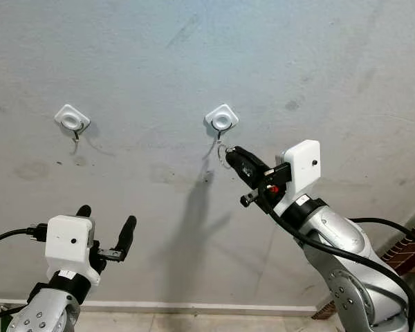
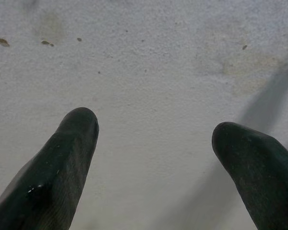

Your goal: Hang keys on a hook

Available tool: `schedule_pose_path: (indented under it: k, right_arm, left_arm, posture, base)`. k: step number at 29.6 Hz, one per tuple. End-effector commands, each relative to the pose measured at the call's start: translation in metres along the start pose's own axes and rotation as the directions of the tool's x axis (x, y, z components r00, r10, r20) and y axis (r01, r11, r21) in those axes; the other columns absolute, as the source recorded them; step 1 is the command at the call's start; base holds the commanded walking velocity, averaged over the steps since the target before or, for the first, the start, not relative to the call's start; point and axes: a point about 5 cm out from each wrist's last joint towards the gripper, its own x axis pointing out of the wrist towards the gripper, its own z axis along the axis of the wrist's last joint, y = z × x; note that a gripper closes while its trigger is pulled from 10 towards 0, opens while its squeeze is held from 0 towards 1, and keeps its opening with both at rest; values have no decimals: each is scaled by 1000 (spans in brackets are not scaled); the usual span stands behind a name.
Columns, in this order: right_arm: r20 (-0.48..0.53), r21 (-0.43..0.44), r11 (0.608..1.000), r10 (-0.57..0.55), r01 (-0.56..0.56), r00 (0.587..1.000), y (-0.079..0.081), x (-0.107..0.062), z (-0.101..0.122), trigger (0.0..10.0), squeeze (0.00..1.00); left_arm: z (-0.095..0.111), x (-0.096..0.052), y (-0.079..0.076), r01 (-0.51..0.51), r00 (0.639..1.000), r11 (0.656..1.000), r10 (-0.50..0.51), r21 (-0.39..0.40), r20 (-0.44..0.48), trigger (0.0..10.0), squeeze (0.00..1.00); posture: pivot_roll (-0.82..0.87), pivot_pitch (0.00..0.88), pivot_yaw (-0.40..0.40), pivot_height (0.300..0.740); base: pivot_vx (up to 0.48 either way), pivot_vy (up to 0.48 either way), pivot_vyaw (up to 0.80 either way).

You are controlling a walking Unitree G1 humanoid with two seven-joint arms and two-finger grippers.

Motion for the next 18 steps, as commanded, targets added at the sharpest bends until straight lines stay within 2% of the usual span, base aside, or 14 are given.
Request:
schedule_pose_path:
  k: [1, 5, 9, 11, 16, 18]
  right_arm:
    - [-13, 13, 999, 48, -48, 999, 3, -4, 0, 10000, 0]
    - [-18, 60, 987, 151, -150, 988, 6, -8, 3, 10000, 0]
    - [14, 94, 985, 144, -144, 990, 3, -4, 8, 10000, 0]
    - [38, 90, 987, 129, -132, 991, 0, 1, 12, 10000, 0]
    - [42, 66, 989, 126, -129, 991, -3, 5, 14, 10000, 0]
    - [46, 63, 989, 134, -137, 990, -3, 6, 15, 10000, 0]
  left_arm:
    - [1, 0, 2, 5, 1000, 1000, -5, 14, 0, 10000, 0]
    - [1, 3, 1, 18, 1000, 1000, -18, 20, 6, 10000, 0]
    - [4, 5, -2, 49, 998, 997, -51, 53, 23, 10000, 0]
    - [10, 6, -8, 105, 992, 985, -114, 136, 58, 10000, 0]
    - [12, 8, -13, 128, 988, 984, -137, 126, 70, 10000, 0]
    - [14, 8, -16, 162, 981, 974, -176, 157, 79, 10000, 0]
  posture:
    - [166, 0, 35, 740]
    - [158, 0, 42, 740]
    - [159, 0, 43, 740]
    - [162, 0, 42, 740]
    - [167, 0, 40, 740]
    - [167, 0, 39, 740]
  base:
    - [0, 0, 0]
    - [0, 0, 0]
    - [0, 0, 0]
    - [0, 0, 0]
    - [0, 0, 0]
    - [0, 0, 0]
